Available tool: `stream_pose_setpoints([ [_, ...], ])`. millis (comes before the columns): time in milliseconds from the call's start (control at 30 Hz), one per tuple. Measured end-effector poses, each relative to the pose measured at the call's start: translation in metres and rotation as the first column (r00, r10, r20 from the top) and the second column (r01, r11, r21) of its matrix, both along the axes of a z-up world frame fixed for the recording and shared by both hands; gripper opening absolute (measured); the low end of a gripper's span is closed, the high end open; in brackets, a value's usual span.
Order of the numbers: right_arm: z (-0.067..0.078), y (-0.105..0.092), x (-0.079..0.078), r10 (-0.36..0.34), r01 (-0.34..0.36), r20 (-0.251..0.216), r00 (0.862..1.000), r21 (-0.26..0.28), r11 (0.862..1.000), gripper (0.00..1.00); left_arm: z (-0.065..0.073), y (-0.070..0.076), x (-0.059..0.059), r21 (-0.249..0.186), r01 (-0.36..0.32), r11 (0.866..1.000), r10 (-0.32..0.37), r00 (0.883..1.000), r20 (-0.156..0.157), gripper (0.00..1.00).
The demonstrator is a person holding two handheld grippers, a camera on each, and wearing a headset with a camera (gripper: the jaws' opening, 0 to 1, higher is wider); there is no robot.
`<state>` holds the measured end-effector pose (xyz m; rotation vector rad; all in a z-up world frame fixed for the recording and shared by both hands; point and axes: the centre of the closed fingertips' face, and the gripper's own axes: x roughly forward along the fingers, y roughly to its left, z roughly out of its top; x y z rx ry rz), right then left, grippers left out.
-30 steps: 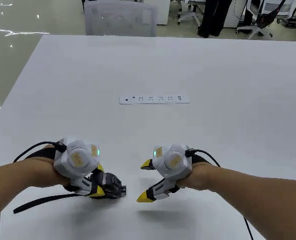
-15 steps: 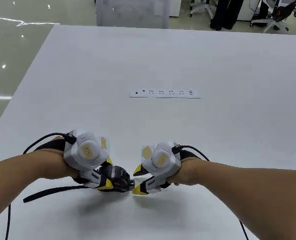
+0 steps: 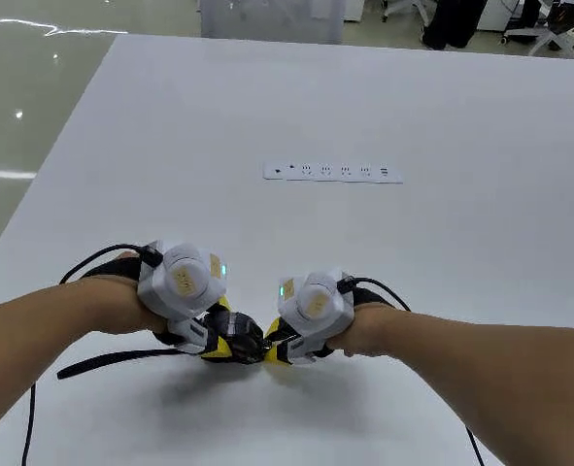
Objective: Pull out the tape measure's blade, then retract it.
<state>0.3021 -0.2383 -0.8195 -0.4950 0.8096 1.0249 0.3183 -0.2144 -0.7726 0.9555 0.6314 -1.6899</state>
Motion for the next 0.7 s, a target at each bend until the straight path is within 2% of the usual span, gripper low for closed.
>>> stream_pose_setpoints([
  [100,0.001,-0.003,-0.001,-0.010,0.010,-0.004,1.000,0.005,1.000,0.11,0.000,0.001,0.002,0.003,-0.022,1.000,0.022,1.000,-0.019,0.29],
  [300,0.000,-0.016,-0.007,-0.014,0.014,-0.010,1.000,0.000,1.000,0.11,-0.001,0.000,0.002,-0.003,-0.025,1.000,0.025,0.999,-0.024,0.29],
  [367,0.000,-0.013,-0.008,-0.027,0.028,-0.023,0.999,0.017,0.999,0.12,-0.001,0.000,0.002,-0.001,-0.022,1.000,0.022,0.999,-0.025,0.29],
  [500,0.000,-0.010,-0.007,-0.021,0.022,-0.019,1.000,0.008,1.000,0.14,-0.001,0.000,0.001,0.004,-0.013,1.000,0.014,1.000,-0.016,0.29],
  [567,-0.001,-0.010,-0.007,0.003,-0.003,-0.013,1.000,-0.005,1.000,0.14,-0.001,0.000,0.001,0.004,-0.014,1.000,0.014,1.000,-0.014,0.29],
  [667,-0.001,-0.008,-0.006,-0.001,0.001,-0.028,1.000,-0.023,1.000,0.15,-0.001,0.000,0.001,0.007,-0.012,1.000,0.012,1.000,-0.011,0.29],
  [700,0.000,-0.006,-0.006,0.001,-0.001,-0.023,1.000,-0.014,1.000,0.16,-0.001,0.000,0.001,0.007,-0.013,1.000,0.013,1.000,-0.011,0.29],
])
